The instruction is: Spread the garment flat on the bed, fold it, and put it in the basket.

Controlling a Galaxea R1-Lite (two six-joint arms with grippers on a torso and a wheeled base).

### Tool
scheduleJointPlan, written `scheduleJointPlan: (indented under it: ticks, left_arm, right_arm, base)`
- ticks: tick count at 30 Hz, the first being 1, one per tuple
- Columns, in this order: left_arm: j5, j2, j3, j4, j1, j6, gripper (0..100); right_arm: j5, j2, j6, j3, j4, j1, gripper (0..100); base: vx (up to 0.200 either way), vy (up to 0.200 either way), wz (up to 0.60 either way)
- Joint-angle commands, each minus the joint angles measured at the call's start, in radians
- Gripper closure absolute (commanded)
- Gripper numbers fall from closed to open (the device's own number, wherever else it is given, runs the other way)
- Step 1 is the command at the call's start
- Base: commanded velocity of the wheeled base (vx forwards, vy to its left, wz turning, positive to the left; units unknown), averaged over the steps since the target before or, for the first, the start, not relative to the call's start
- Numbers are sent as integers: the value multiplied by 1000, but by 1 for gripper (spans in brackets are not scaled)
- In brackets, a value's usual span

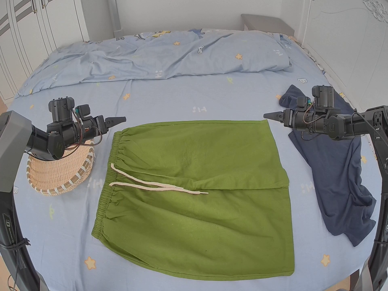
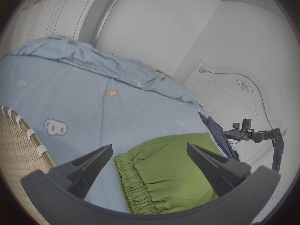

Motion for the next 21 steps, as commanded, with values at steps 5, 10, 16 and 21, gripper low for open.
scheduleJointPlan:
  ticks: [5, 10, 16, 21]
  left_arm:
    - [49, -146, 66, -11, -25, -26, 0]
    - [53, -354, 266, 0, -65, -236, 0]
    - [39, -480, 577, 1, -55, -317, 0]
    - [36, -566, 821, -9, -31, -330, 0]
  right_arm:
    - [1, -140, 42, 111, 0, -2, 0]
    - [10, -384, 93, 456, -13, -1, 0]
    - [7, -551, 94, 794, -66, 10, 0]
    - [9, -723, 99, 1031, -98, 33, 0]
  base:
    - [0, 0, 0]
    - [0, 0, 0]
    - [0, 0, 0]
    - [0, 0, 0]
